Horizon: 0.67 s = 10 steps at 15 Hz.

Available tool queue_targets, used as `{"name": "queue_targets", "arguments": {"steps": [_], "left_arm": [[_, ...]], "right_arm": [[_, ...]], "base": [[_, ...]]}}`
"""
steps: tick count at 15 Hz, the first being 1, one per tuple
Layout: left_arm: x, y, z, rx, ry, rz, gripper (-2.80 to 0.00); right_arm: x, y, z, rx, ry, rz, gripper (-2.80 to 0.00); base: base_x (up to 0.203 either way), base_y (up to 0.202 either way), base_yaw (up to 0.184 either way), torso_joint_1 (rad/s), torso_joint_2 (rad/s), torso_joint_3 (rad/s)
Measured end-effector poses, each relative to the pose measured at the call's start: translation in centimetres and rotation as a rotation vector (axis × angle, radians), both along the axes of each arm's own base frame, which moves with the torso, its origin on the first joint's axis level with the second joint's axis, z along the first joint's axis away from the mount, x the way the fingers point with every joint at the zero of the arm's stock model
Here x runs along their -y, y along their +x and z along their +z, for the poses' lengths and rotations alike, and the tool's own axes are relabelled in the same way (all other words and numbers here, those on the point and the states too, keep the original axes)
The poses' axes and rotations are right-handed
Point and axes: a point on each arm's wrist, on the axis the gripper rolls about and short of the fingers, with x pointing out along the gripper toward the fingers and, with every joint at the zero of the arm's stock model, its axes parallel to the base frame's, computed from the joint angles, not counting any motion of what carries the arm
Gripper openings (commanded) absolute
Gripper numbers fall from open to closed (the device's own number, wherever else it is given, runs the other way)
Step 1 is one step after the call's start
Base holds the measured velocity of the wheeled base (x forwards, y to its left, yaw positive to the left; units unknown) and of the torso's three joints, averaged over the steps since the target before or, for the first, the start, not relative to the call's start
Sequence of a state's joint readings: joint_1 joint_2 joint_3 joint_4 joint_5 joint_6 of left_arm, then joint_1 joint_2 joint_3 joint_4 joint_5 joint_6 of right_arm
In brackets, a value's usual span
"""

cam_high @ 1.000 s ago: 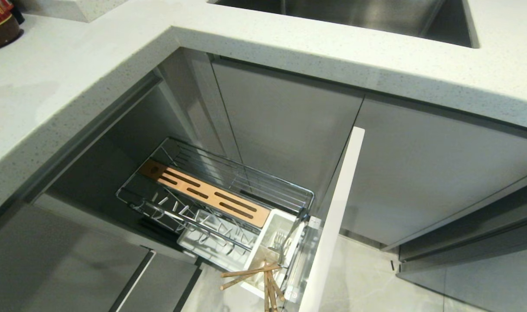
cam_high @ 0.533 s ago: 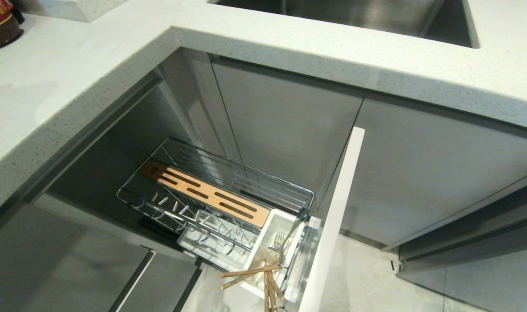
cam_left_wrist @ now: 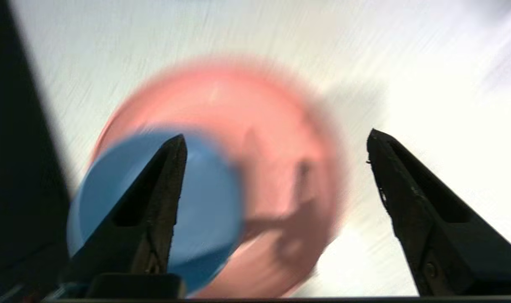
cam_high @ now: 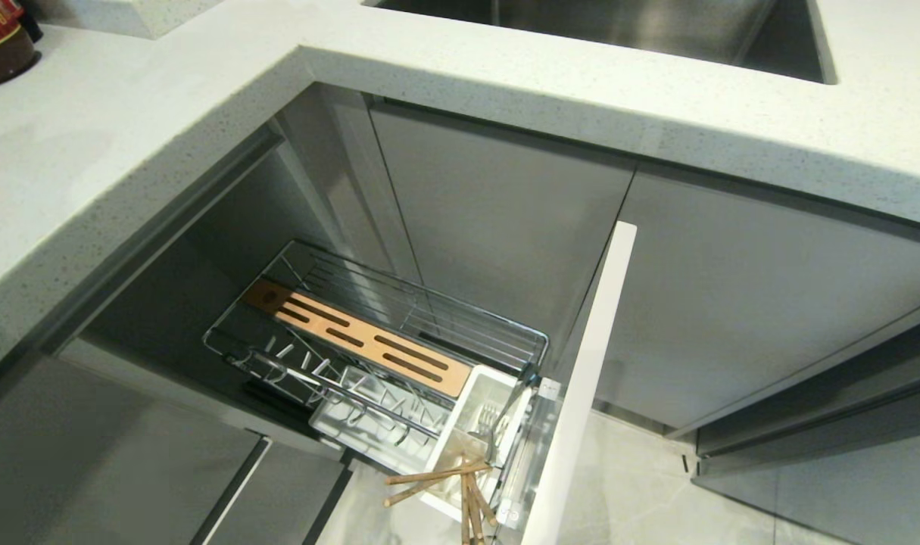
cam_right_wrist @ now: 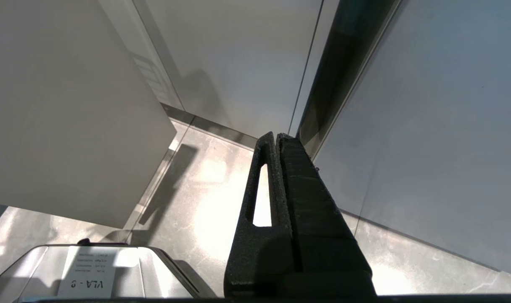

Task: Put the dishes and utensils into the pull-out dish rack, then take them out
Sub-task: Take the bowl out of the cupboard

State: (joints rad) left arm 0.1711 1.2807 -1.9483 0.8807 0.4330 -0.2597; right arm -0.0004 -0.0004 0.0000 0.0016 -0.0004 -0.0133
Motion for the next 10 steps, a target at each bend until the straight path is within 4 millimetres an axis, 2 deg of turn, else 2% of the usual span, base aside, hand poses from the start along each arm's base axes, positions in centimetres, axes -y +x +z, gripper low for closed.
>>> {"name": "queue_targets", "arguments": {"steps": [1,2,3,8,10], "left_arm": [[0.2,-0.3,0.9,0.110,-0.017,-0.010,0.00],[0.5,-0.7,1.7,0.218,-0.039,-0.030,-1.57],[0.8,-1.1,2.4,0.314,-0.061,-0.061,-2.80],[2.5,-2.5,4.1,0.594,-0.236,-0.227,-2.80],[3.0,-2.5,4.3,0.624,-0.304,-0.294,-2.80]], "right_arm": [[0.0,0.0,0.0,0.000,0.000,0.000,-2.80],[0.0,0.0,0.0,0.000,0.000,0.000,-2.80],[0.0,0.0,0.0,0.000,0.000,0.000,-2.80],[0.0,0.0,0.0,0.000,0.000,0.000,-2.80],[0.0,0.0,0.0,0.000,0.000,0.000,-2.80]], "base": [[0.000,0.000,0.000,0.000,0.00,0.000],[0.000,0.000,0.000,0.000,0.00,0.000],[0.000,0.000,0.000,0.000,0.00,0.000],[0.000,0.000,0.000,0.000,0.00,0.000],[0.000,0.000,0.000,0.000,0.00,0.000]]}}
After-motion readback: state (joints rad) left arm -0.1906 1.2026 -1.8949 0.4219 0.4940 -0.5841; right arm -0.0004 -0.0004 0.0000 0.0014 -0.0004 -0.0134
